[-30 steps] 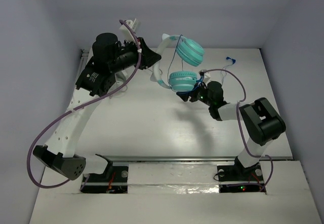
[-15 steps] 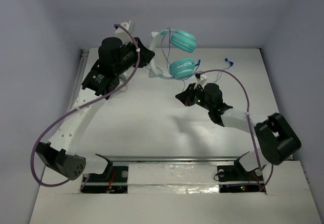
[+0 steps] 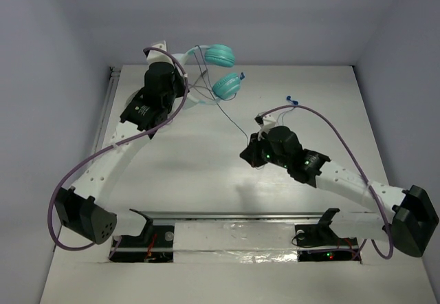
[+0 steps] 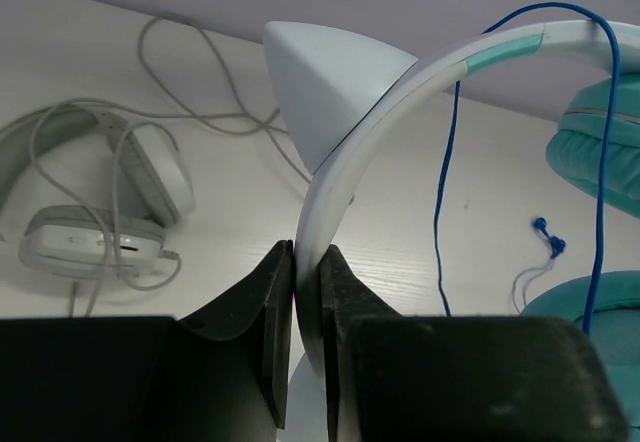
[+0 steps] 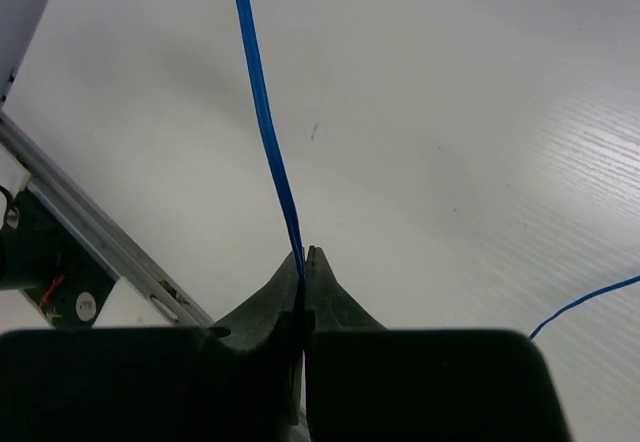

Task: Wrap the headphones

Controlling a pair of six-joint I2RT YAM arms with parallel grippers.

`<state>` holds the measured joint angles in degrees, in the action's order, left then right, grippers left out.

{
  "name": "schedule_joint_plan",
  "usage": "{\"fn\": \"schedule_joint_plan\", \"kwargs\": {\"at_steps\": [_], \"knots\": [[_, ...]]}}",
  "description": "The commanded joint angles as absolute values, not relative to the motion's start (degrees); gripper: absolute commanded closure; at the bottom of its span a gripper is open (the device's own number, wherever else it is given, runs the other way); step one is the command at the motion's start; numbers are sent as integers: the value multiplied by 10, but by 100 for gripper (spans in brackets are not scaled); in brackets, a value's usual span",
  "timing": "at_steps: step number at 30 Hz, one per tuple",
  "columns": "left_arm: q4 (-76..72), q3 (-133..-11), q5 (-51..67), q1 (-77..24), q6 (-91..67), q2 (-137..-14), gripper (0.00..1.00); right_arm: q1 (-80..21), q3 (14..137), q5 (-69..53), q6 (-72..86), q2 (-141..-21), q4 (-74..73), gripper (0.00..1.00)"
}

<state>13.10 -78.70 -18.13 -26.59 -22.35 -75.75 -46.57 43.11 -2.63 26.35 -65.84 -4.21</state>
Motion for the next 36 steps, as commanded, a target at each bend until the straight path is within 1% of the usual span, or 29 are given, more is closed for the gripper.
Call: {"fn": "schedule_joint_plan", "kwargs": {"at_steps": [1,4,10,14,21,24,28,36], "knots": [[71,-784,-239,-265,-221,-751,100,-493,494,16,236,-643,-148,100],[64,-763,-239,-265,-222,-760,100,-517,561,45,221,-647,-231,100],[66,-708,-229,-265,-229,-772,100,-533,645,72,191,-666,-300,100],[78,-679,-231,-290,-222,-774,100,-533,692,108,168,-683,-341,100],[119,-671,-211,-355,-187,-801,100,-533,753,152,129,-712,-366,100],[144,-675,-188,-367,-164,-804,100,-533,769,179,112,-723,-368,100],[159,-666,-125,-380,-145,-795,100,-533,784,203,96,-742,-361,100],[177,-643,-77,-403,-125,-776,100,-533,776,284,64,-775,-305,100]]}}
